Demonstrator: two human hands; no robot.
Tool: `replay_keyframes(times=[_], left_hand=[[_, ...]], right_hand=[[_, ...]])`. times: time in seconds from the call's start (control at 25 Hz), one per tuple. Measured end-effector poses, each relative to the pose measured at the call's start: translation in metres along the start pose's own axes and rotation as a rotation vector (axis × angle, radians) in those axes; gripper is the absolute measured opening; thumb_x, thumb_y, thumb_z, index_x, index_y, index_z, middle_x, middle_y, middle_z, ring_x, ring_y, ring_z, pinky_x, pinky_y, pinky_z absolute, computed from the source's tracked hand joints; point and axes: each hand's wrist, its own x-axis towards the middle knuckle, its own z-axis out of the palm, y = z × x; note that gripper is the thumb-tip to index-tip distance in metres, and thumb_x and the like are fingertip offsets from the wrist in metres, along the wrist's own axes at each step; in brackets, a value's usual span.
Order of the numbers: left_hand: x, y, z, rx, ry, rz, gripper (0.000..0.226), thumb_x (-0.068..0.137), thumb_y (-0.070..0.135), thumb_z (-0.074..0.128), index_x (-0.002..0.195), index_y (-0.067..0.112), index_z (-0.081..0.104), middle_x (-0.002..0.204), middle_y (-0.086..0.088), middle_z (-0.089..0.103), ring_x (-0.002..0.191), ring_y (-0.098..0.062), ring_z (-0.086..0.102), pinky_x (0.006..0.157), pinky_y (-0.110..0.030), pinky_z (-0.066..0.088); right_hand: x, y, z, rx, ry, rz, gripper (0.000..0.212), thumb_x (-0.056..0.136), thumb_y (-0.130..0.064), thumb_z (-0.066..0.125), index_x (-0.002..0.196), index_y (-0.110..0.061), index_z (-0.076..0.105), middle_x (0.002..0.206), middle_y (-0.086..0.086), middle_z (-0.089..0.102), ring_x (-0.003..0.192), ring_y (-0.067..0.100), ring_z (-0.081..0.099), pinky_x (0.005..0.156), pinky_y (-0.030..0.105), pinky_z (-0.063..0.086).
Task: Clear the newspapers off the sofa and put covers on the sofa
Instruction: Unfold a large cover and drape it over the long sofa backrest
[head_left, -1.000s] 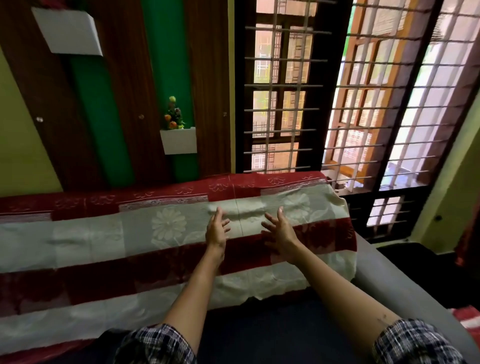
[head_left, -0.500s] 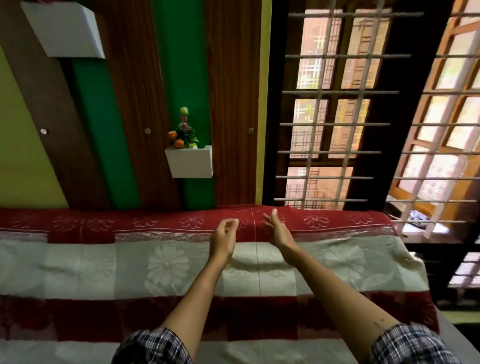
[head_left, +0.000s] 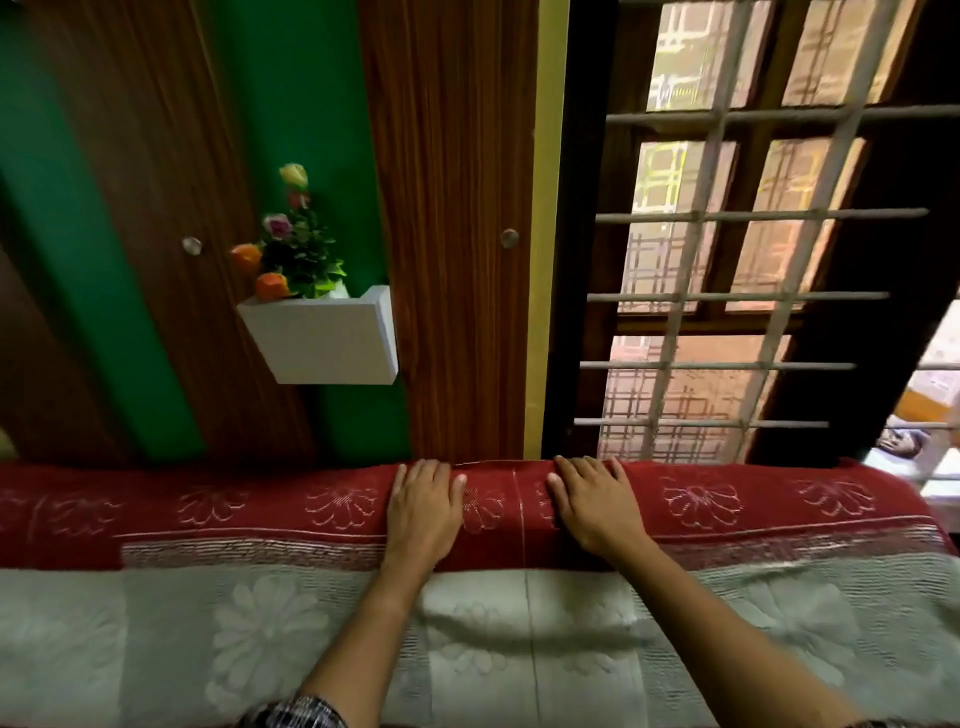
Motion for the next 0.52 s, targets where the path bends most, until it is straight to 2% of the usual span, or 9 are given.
replay_keyframes(times=[0.04,0.12,0.2,0.24,0.32,0.4,0.48,0.52], left_hand=[[0.006,-0.002,0.006,0.015,0.054,0.001,0.047,0.100,0.039,0.026,0.126,0.011,0.053,0.126,-0.005,0.057,0.121,-0.019,0.048,0.111,-0.037,0.023],[0.018,-0.002,0.014,0.011,0.178,-0.020,0.047,0.098,0.042,0.030,0.103,0.011,0.065,0.101,-0.005,0.066,0.098,-0.022,0.057,0.097,-0.041,0.035],[0.025,-0.001,0.016,-0.010,0.260,-0.055,0.048,0.094,0.041,0.033,0.089,0.009,0.069,0.089,-0.006,0.068,0.087,-0.024,0.059,0.088,-0.042,0.039],[0.027,0.000,0.016,-0.012,0.255,-0.067,0.045,0.094,0.038,0.036,0.089,0.009,0.069,0.089,-0.006,0.069,0.087,-0.024,0.059,0.087,-0.042,0.039],[0.029,0.001,0.018,-0.008,0.210,-0.083,0.034,0.093,0.032,0.045,0.094,0.008,0.070,0.091,-0.006,0.068,0.088,-0.024,0.058,0.087,-0.041,0.037],[0.028,0.002,0.016,-0.037,0.196,-0.095,0.028,0.090,0.026,0.051,0.092,0.007,0.071,0.090,-0.009,0.067,0.087,-0.024,0.058,0.084,-0.040,0.039],[0.023,0.001,0.017,-0.105,0.270,-0.071,0.017,0.084,0.017,0.061,0.085,0.004,0.072,0.083,-0.010,0.063,0.080,-0.024,0.056,0.073,-0.036,0.044],[0.021,-0.001,0.019,-0.119,0.321,-0.032,0.012,0.080,0.013,0.066,0.083,0.003,0.072,0.079,-0.009,0.061,0.075,-0.023,0.055,0.067,-0.034,0.044]], right_hand=[[0.007,0.001,0.003,-0.026,0.055,-0.020,0.066,0.093,-0.049,0.003,0.130,-0.021,0.050,0.129,0.000,0.056,0.123,0.020,0.047,0.108,0.042,0.024],[0.021,0.004,0.005,-0.036,0.077,-0.040,0.056,0.096,-0.048,0.013,0.106,-0.022,0.061,0.108,-0.001,0.065,0.103,0.020,0.058,0.095,0.040,0.035],[0.031,0.006,0.003,-0.020,0.019,-0.046,0.046,0.098,-0.046,0.023,0.090,-0.020,0.061,0.097,0.001,0.067,0.094,0.022,0.061,0.088,0.038,0.038],[0.033,0.006,0.001,-0.020,-0.008,-0.048,0.046,0.098,-0.046,0.024,0.085,-0.020,0.060,0.094,0.002,0.067,0.092,0.023,0.061,0.087,0.038,0.038],[0.038,0.007,0.002,-0.028,-0.028,-0.047,0.046,0.098,-0.047,0.024,0.085,-0.020,0.059,0.093,0.003,0.067,0.091,0.023,0.062,0.086,0.038,0.039],[0.037,0.007,0.006,-0.017,-0.006,-0.042,0.045,0.098,-0.047,0.024,0.098,-0.019,0.058,0.099,0.003,0.065,0.093,0.024,0.061,0.085,0.038,0.039],[0.034,0.008,0.010,0.050,0.059,-0.030,0.039,0.097,-0.046,0.028,0.110,-0.018,0.051,0.105,0.003,0.057,0.090,0.024,0.059,0.079,0.037,0.039],[0.030,0.008,0.010,0.094,0.107,-0.037,0.035,0.098,-0.044,0.030,0.109,-0.016,0.049,0.104,0.004,0.052,0.085,0.024,0.057,0.075,0.035,0.040]])
